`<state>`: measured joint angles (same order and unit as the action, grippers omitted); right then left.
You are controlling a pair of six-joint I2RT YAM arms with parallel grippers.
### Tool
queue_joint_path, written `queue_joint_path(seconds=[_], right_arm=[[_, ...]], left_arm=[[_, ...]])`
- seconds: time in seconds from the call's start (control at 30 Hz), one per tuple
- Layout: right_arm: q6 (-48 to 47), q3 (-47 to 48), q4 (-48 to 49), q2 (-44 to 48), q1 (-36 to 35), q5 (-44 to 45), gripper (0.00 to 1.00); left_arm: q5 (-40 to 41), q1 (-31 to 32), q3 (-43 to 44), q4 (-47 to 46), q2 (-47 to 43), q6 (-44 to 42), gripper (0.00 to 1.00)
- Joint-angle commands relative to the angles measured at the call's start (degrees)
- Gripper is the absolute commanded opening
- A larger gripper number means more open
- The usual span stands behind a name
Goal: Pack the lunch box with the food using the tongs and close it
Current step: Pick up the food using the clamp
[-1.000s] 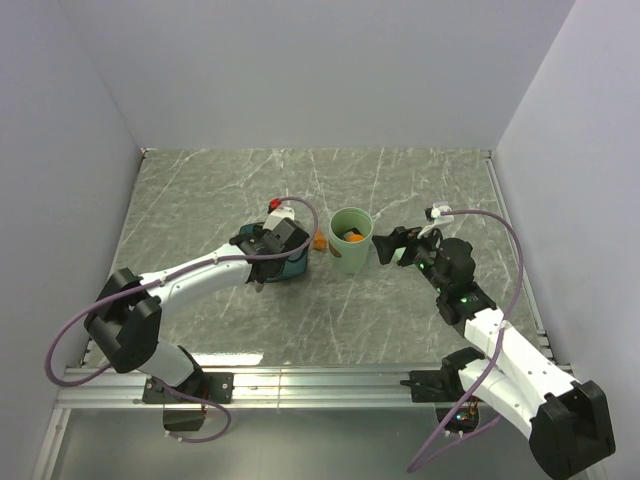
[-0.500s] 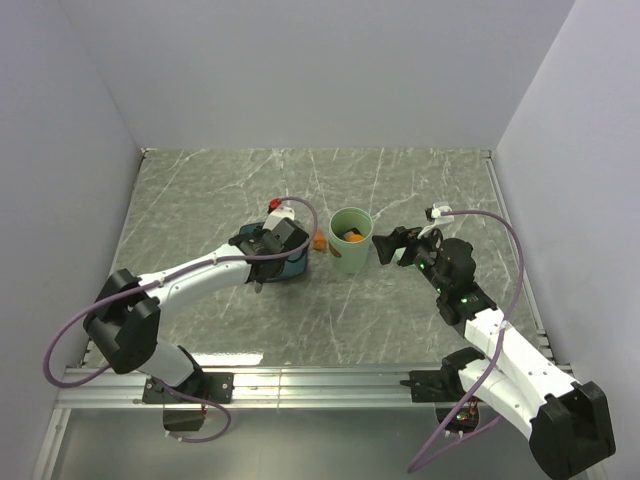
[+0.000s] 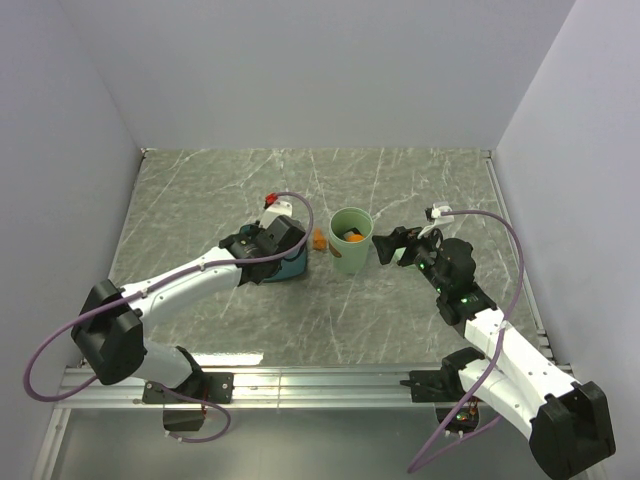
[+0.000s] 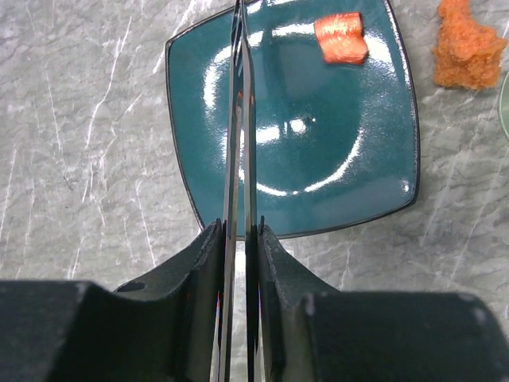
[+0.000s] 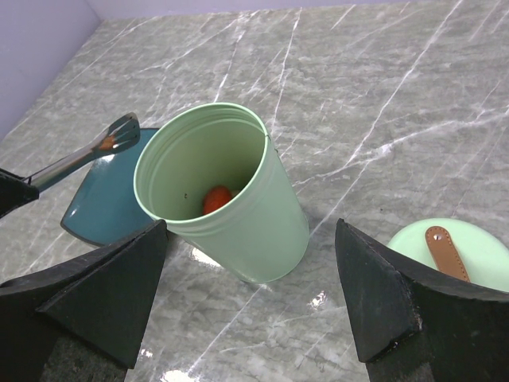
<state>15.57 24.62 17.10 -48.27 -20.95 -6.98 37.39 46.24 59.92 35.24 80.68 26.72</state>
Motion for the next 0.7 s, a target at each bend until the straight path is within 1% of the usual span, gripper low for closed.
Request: queue_joint_path(seconds=[0.0,0.1,0.2,0.27,0.3,0.33,0.37,0.4,0.47,0.5,0.6,0.67], right_arm=[[0.07,-0.01,1.27,0.2,0.56,-0.05,0.92],[0.07,0.16,1.18,0.19,0.47,-0.05,0.92],[0.07,0.08,1.27,0.37,0.47,-0.05,0.92],[0.07,0.08,1.27,0.28,0.56,-0.05,0.92],[0.16,-0.01,1.09,0.28,0.56,-0.05,0.92],[0.16,-0.01,1.18,0.37,0.47,-0.05,0.92],[0.16,-0.1,1.18,0.37,0.56,-0.05,0.92],[0.07,-0.1,1.09,0.46,0.56,-0.13,0.92],[0.16,-0.19,1.09,0.55,0.47,-0.14,0.92],[0.07,-0.19,1.09,0.46,0.47,-0.14,0.92],[0.07,-0.1,1.09,0.55,0.47,-0.14,0.92],[0.07,-0.19,1.09,0.46,0.56,-0.14,0.92]], left_arm=[[1.98,0.61,2.22,0.53,-1.76,0.53,0.28],[1.81,0.96,2.13,0.53,-2.37,0.61,0.27],[0.59,1.39,1.69,-0.17,-2.46,0.26,0.29],[-1.52,1.84,1.34,-2.1,-2.46,-0.79,0.33],[-2.31,2.45,0.99,-2.81,-2.38,-1.23,0.38],[-3.19,2.8,0.9,-3.6,-2.37,-1.58,0.39],[-3.2,3.24,0.99,-3.69,-2.2,-1.58,0.4],[-2.85,4.03,1.16,-3.6,-1.94,-1.5,0.43],[-2.06,4.65,1.51,-3.34,-1.67,-1.23,0.46],[-2.05,4.74,1.43,-3.6,-1.5,-1.14,0.49],[-2.58,5.09,1.25,-3.78,-1.32,-1.23,0.53],[-2.84,5.26,1.34,-3.78,-0.88,-1.23,0.53]])
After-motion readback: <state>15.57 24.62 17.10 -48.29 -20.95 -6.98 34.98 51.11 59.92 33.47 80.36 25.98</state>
